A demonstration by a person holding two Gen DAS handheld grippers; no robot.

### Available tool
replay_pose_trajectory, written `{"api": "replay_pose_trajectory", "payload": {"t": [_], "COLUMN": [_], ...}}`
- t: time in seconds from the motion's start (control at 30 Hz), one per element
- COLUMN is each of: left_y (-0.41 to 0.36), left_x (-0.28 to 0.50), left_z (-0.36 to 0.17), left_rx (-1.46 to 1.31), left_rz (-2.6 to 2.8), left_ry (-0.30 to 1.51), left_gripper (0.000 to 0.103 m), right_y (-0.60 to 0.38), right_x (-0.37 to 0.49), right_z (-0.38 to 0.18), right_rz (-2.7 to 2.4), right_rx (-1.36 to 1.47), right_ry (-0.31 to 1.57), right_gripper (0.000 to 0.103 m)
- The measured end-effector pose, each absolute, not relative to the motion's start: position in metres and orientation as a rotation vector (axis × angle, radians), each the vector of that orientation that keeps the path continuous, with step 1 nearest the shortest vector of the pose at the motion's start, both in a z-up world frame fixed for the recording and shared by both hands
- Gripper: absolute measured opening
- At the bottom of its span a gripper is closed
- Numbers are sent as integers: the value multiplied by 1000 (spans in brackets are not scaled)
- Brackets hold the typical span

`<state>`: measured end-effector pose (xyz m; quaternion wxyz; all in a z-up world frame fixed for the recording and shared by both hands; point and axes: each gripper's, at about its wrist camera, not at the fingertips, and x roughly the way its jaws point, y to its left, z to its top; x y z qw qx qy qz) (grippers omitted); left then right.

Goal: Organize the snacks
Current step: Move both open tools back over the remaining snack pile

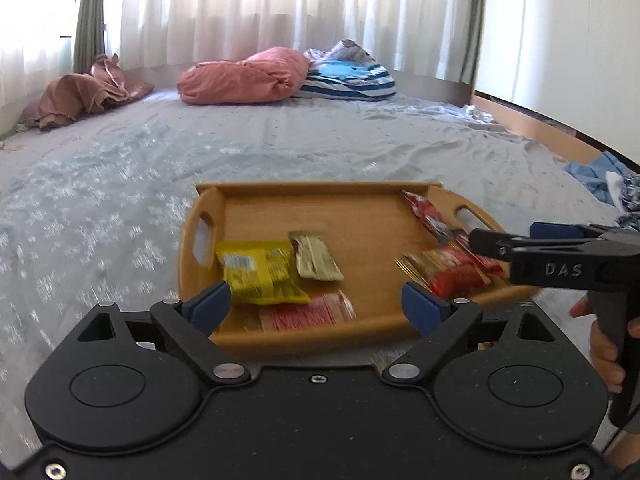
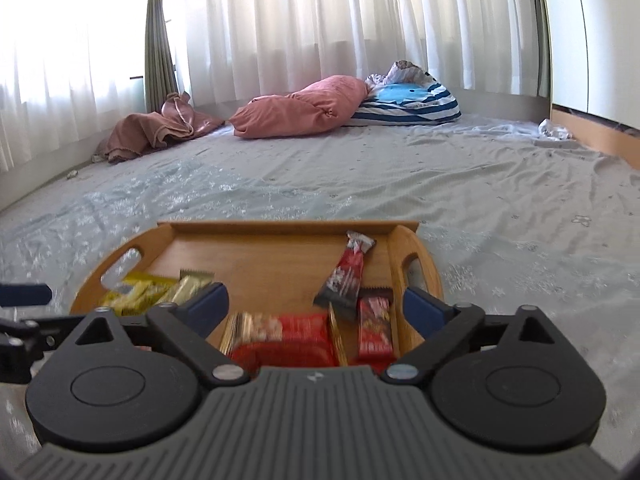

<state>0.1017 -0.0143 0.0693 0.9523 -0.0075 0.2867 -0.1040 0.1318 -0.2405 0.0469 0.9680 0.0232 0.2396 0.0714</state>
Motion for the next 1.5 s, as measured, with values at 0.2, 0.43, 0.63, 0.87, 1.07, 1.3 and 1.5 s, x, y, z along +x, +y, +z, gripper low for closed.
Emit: {"api": "replay_pose_trajectory", "payload": {"t": [0.2,0.43,0.63,0.87,1.07,1.3,1.5], "left_y": [-15,-24,-31,-43,-48,-44,-38], "left_x": [83,64,58,58,61,61,61], "left_z": [57,47,35,27,20,19,22], "left_rx": [-45,-43,-46,-7,-38,-61,-78], "left_rz": [-262,-302,-321,-346,-369,-364,-338], "left_ry": [642,665,685,699,728,725,718], "left_gripper": [92,92,92,75,53,49,46], "right_y": [-235,-238,-246,-246,-245,-249,-249], "right_x": [106,82,69,61,60,60,58], "right_z": [32,26,19,7,4,3,6], "right_rz": [140,95,79,67,79,84,100], "right_rx": [49,-15,-28,-85,-87,-32,-22], "right_ry": [508,514,536,555,559,570,572], "right_gripper": [103,103,103,103,103,103,103]}}
